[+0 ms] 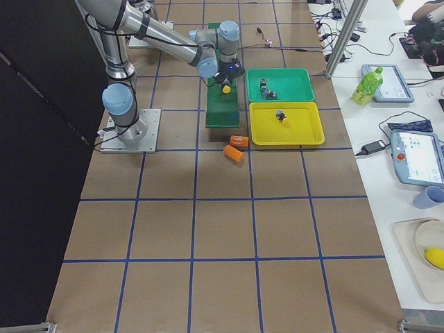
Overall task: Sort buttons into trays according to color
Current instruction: 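Lift the yellow button and place it in the yellow tray with the right gripper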
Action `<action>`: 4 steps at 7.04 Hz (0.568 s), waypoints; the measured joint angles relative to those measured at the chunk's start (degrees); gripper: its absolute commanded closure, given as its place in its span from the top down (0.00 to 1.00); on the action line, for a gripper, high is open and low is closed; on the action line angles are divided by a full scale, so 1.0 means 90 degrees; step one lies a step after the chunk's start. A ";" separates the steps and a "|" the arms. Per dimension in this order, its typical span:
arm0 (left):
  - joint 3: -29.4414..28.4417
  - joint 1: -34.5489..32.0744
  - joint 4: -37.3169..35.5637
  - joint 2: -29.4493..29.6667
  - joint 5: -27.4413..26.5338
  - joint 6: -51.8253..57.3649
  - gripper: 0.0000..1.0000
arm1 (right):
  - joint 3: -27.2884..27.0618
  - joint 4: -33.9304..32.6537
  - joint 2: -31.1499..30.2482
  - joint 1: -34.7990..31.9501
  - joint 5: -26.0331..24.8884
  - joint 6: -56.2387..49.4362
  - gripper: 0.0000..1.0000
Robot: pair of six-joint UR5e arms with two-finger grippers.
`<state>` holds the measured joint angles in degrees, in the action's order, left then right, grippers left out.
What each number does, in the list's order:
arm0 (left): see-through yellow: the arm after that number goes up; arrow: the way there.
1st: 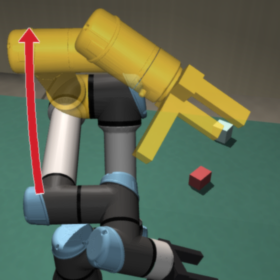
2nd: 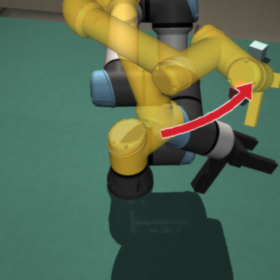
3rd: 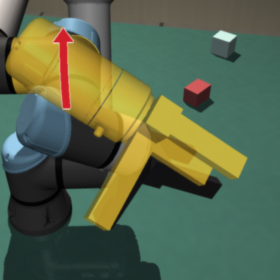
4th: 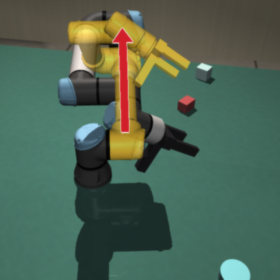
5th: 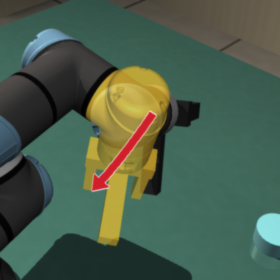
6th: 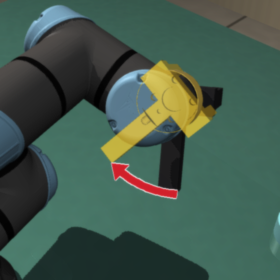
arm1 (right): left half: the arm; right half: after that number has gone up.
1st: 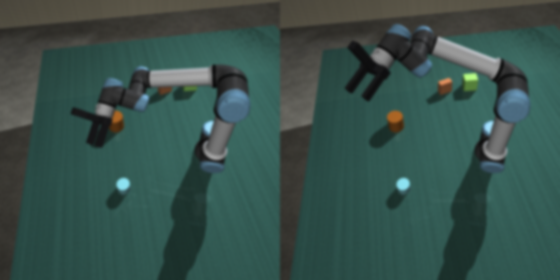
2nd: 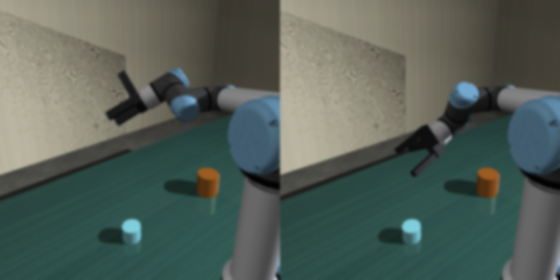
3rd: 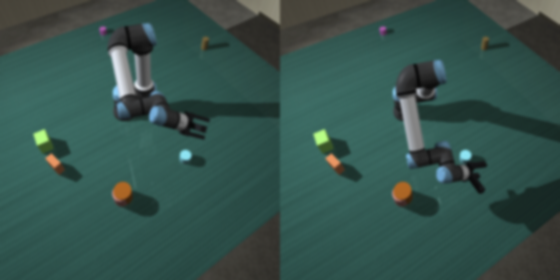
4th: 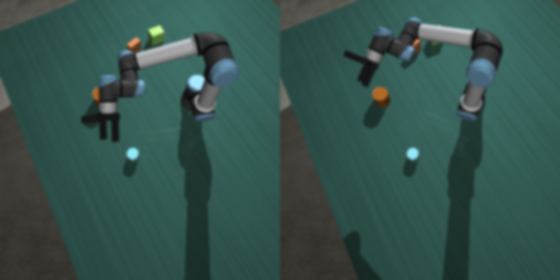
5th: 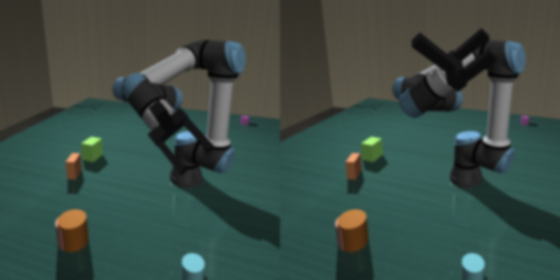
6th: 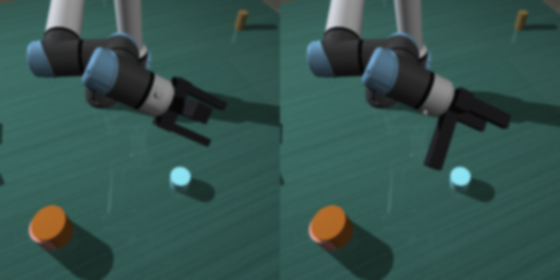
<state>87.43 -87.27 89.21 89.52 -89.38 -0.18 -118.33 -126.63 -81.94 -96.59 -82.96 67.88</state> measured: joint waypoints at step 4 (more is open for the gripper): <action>0.0014 0.0005 -0.0001 -0.0029 0.0000 0.0000 1.00 | 0.1160 0.0469 0.0152 0.0470 0.0013 -0.1428 0.00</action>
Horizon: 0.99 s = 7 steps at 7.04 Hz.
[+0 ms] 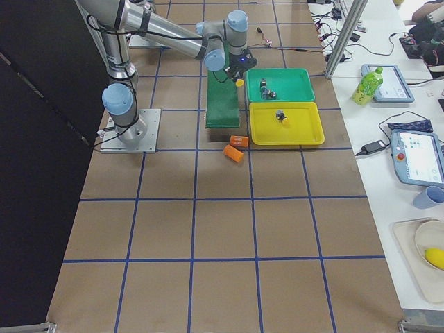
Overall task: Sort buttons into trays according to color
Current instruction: 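Lift the yellow button and place it in the yellow tray with the right gripper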
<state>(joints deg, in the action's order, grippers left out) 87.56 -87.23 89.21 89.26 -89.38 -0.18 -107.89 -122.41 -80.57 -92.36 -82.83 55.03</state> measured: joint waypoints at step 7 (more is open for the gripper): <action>0.0012 0.0000 0.0000 -0.0007 0.0000 0.0000 1.00 | 0.1449 0.0039 0.1698 0.1361 -0.0235 -0.2296 1.00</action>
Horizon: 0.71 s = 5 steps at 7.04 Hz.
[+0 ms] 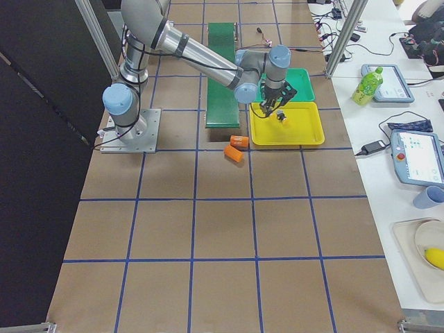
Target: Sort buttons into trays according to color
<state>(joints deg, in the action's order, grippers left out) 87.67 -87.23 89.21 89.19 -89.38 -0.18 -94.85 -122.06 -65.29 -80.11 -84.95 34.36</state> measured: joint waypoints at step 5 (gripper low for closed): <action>-0.0052 0.0005 0.0006 0.0053 -0.0005 0.0000 1.00 | -0.0003 0.2616 -0.2054 -0.0484 -0.0026 -0.1431 1.00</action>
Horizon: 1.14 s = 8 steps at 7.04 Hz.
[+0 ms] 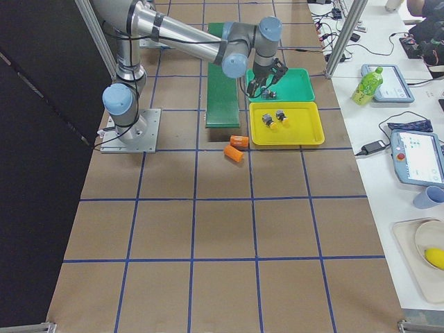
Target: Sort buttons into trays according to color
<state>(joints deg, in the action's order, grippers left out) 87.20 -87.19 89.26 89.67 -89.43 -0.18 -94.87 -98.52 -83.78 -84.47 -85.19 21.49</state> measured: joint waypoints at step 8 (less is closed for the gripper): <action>-0.0040 0.0000 0.0029 0.0001 -0.0017 0.0000 1.00 | 0.0238 0.1709 -0.1241 -0.0321 -0.0550 -0.1684 1.00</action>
<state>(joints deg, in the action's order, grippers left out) 86.84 -87.19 89.52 89.68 -89.58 -0.18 -92.73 -83.14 -94.94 -87.36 -90.13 6.33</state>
